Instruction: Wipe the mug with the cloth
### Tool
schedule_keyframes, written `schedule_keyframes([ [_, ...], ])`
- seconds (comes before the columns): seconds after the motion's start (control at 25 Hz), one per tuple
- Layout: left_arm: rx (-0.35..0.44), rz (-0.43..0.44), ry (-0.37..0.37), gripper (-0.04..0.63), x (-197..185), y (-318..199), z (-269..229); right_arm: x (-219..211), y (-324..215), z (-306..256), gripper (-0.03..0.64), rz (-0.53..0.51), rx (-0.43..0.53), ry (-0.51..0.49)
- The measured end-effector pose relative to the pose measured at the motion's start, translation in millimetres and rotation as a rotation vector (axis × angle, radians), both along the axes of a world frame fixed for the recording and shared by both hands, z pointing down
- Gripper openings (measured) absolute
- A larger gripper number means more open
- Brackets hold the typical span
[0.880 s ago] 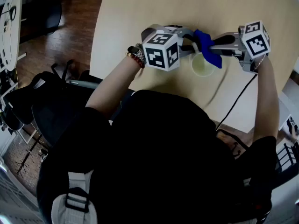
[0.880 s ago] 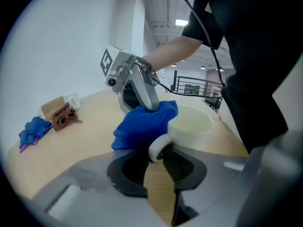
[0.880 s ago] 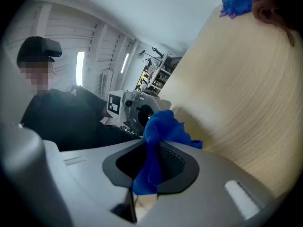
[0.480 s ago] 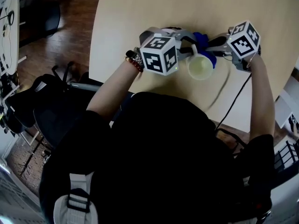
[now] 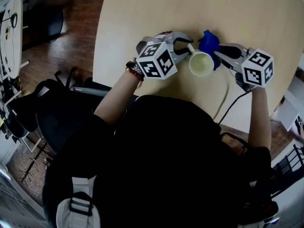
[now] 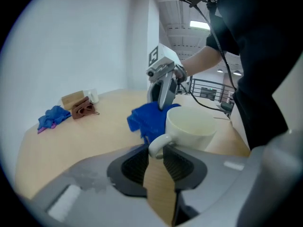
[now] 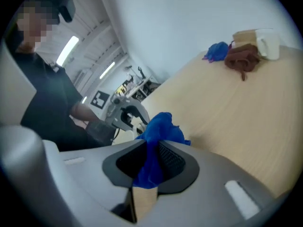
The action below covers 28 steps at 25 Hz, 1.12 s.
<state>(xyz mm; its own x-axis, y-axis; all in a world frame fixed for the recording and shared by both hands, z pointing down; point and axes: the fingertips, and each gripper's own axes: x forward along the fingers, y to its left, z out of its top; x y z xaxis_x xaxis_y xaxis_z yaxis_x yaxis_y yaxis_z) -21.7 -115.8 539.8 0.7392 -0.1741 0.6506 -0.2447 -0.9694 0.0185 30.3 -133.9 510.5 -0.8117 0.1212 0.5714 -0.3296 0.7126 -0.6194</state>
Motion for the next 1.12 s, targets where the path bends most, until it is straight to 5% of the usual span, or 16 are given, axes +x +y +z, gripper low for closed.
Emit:
schedule_keyframes([
  [0.2, -0.010, -0.214, 0.007, 0.101, -20.8, -4.4, -3.8, 7.5, -7.5, -56.0, 0.074, 0.162, 0.009, -0.185],
  [0.64, -0.055, -0.362, -0.005, 0.097, -31.4, 3.2, -3.4, -3.8, 2.1, 17.6, 0.074, 0.127, 0.015, 0.026],
  [0.84, -0.033, -0.429, -0.018, 0.091, -35.5, 7.7, -3.1, -6.7, 2.5, 37.9, 0.074, 0.107, 0.141, 0.164],
  [0.96, -0.047, -0.512, -0.016, 0.091, -40.2, 9.6, -5.1, -5.4, 0.2, 32.3, 0.074, 0.181, 0.189, 0.187],
  [1.12, -0.161, -0.718, 0.063, 0.083, -44.5, 12.6, -5.7, 14.0, -2.8, 1.8, 0.074, 0.400, 0.173, 0.069],
])
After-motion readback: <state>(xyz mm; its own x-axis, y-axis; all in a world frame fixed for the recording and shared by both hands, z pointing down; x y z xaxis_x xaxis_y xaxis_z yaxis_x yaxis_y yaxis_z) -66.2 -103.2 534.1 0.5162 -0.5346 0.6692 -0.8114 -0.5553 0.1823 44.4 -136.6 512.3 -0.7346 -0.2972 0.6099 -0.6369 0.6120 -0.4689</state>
